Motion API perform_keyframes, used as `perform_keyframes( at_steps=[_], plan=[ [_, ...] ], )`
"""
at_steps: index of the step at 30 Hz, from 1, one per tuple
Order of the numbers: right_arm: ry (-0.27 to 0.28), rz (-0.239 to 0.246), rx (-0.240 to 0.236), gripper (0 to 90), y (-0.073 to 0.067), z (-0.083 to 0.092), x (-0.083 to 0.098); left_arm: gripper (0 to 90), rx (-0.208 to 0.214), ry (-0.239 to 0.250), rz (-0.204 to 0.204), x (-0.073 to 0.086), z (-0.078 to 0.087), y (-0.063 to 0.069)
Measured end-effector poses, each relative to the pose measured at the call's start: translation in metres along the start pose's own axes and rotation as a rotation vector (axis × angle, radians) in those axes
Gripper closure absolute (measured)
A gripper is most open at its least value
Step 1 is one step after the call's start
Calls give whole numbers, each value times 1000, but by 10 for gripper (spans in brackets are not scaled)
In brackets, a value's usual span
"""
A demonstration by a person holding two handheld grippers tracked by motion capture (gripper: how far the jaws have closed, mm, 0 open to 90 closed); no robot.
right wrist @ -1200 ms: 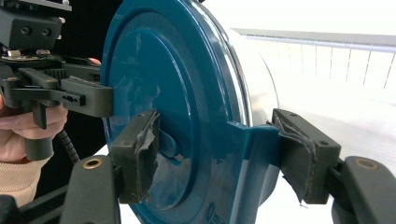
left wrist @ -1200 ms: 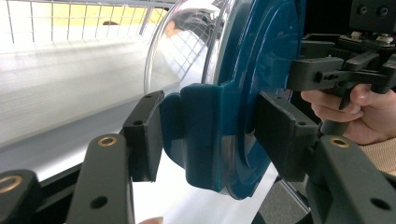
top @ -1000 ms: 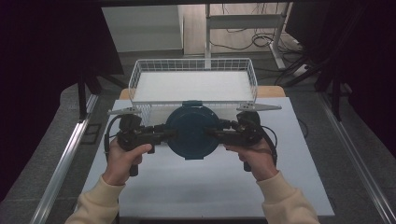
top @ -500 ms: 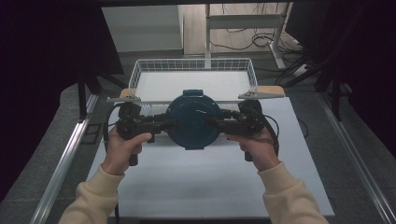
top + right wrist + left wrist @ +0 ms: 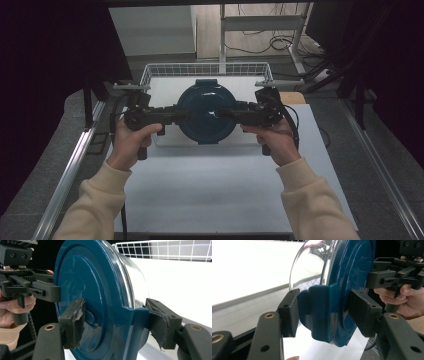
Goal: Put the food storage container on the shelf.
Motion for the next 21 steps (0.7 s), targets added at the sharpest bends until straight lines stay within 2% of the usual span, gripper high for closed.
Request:
perform_keyframes(
  at_steps=[12,21],
  plan=[
    [-3,2,-1,340,8,-5,-15,438,-1,0,-7,-15,-4,-5],
    [1,-5,-2,340,16,-11,-29,438,-2,-6,-8,-33,-10,-13]
  ],
)
Point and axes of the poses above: each handheld gripper's, and its own axes: z roughly backward along the jaws, x roughly out of its underside, y roughly to its right, the point moved 5 cm from there along -z, roughly forward along the jaws, and after that the axes turned 5 degrees about y, right-handed, at the moved point
